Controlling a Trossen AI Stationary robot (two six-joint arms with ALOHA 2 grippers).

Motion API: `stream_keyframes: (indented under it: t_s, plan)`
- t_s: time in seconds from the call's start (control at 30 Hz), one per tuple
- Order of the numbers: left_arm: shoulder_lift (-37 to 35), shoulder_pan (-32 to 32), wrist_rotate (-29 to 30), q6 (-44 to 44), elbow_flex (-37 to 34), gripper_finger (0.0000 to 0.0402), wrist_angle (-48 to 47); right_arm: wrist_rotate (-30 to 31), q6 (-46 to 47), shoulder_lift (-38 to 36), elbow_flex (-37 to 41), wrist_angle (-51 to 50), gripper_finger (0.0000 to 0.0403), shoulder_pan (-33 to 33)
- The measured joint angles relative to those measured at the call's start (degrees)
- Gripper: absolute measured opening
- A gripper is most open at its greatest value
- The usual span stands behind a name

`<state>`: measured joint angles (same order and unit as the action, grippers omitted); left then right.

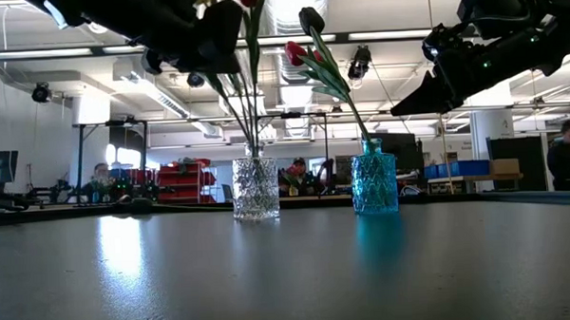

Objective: Sort flowers into vase by color
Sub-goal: Put the black flower into the blue vase

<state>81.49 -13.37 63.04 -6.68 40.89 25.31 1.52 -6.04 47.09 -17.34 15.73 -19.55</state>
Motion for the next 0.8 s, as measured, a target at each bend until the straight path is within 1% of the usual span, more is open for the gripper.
stream_keyframes:
  t_s: [0.2, 0.37, 0.5, 0.73, 0.8]
  plan:
    - [0.0, 0.1, -0.1, -1.6, -0.7, 0.0002, -0.2, 0.0, 0.0, 0.0, 0.0, 0.0, 0.0009, 0.0]
    - [0.2, 0.1, -2.5, -1.8, -0.8, 0.0007, 0.0, 0.0, 0.0, 0.0, 0.0, 0.0, 0.0009, 0.0]
    - [1.1, 0.1, -2.6, -2.8, -0.8, 0.0013, -0.1, 0.0, 0.0, 0.0, 0.0, 0.0, 0.0009, 0.0]
    - [1.3, 0.1, -7.4, -4.4, -0.8, 0.0041, -0.3, 0.0, 0.0, 0.0, 0.0, 0.0, 0.0009, 0.0]
    - [1.3, 0.1, -8.7, -4.6, -0.2, 0.0054, -2.1, 0.0, 0.0, 0.0, 0.0, 0.0, 0.0009, 0.0]
